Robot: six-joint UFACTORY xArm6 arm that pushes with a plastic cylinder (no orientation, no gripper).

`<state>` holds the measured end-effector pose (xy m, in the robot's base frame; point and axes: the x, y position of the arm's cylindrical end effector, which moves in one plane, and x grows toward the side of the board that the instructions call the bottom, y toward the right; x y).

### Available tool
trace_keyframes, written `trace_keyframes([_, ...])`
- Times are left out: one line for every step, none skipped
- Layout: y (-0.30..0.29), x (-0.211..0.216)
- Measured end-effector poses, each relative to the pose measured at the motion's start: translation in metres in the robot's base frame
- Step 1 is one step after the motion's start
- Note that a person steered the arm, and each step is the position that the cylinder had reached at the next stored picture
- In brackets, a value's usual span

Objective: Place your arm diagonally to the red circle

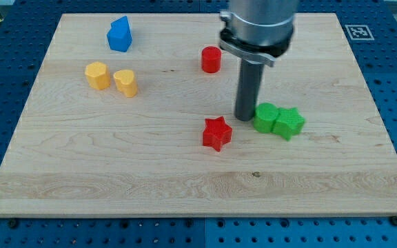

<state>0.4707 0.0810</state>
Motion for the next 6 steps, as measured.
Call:
trace_keyframes([0.017, 0.004])
trace_keyframes([0.017, -0.036])
trace_keyframes([0.017, -0.102])
trace_keyframes([0.016, -0.163])
trace_keyframes([-0.019, -0.185])
trace_keyframes([-0.065, -0.173])
